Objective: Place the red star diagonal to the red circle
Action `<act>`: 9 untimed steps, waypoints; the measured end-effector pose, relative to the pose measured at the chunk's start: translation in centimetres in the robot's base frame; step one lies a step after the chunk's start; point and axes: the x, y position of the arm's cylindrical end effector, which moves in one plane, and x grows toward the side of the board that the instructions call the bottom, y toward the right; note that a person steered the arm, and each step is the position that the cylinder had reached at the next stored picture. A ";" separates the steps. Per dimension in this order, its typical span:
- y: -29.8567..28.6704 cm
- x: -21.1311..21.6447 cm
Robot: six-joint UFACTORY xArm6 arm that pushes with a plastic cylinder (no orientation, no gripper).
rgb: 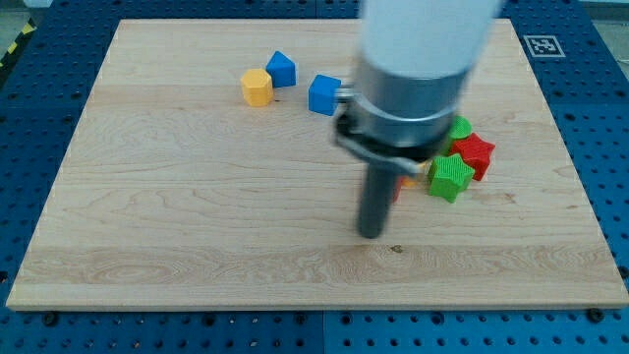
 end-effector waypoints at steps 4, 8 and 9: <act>17.4 -14.3; 23.3 -16.9; 13.4 -16.9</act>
